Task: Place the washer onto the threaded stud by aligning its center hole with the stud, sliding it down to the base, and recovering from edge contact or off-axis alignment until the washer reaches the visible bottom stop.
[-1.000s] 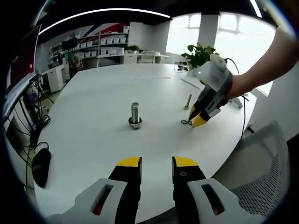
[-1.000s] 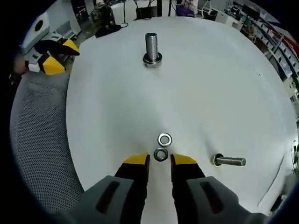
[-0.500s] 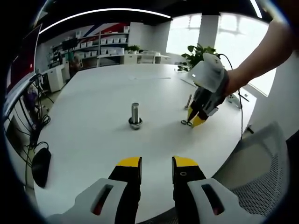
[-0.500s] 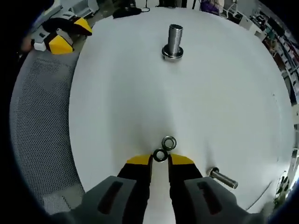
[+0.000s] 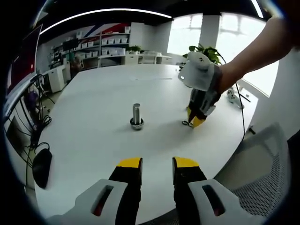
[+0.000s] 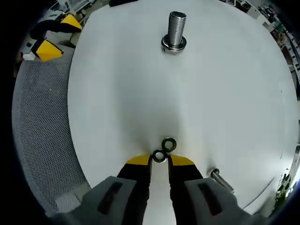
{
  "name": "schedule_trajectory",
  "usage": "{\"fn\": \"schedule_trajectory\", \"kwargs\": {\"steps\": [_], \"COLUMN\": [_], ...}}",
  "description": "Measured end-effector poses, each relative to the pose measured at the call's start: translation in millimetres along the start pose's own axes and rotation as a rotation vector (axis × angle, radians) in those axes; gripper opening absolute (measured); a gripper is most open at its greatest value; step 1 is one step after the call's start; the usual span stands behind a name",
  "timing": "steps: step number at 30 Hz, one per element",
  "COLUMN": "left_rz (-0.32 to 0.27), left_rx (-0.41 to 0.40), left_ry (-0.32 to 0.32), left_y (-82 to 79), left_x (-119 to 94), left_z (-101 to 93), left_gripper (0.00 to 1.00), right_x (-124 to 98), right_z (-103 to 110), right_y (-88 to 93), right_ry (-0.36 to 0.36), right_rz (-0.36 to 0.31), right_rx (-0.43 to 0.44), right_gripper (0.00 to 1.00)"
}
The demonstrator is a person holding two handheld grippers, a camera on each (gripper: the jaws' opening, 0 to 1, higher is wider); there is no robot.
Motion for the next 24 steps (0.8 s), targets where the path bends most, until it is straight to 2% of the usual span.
{"fn": "schedule_trajectory", "kwargs": {"steps": [3, 7, 10, 15, 24], "left_rz": [-0.001, -0.001, 0.001, 0.002, 0.004], "left_rx": [0.002, 0.000, -0.001, 0.001, 0.005], "left_ry": [-0.002, -0.006, -0.007, -0.007, -0.005], "left_y": [-0.2, -0.2, -0.1, 0.1, 0.3], "left_x": [-0.1, -0.1, 0.1, 0.2, 0.5], "left_z": [0.3, 0.8, 1.2, 1.0, 0.5], "left_gripper": [0.23, 0.23, 0.23, 0.23, 0.23], "right_x": [0.2, 1.0, 1.0, 1.6, 2.1], "right_z": [0.9, 2.8, 1.3, 0.6, 3.8], "right_y": [-0.2, -0.8, 0.0, -2.0, -2.9], "right_ry": [-0.011, -0.013, -0.006, 0.001, 0.032], "right_rz": [-0.014, -0.015, -0.021, -0.006, 0.008], "right_rx": [0.044, 0.050, 0.052, 0.005, -0.013], "right_gripper": [0.18, 0.21, 0.19, 0.16, 0.15]}}
Point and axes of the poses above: the point that each gripper's makers call its tool centre point, and the gripper's own axes: x roughly forward along the fingers, z roughly to its left, y roughly out of its underside, the point moved 9 cm from there along -x, roughly backward along the fingers, and after that the axes turned 2 degrees about y, right-handed, at the moved point
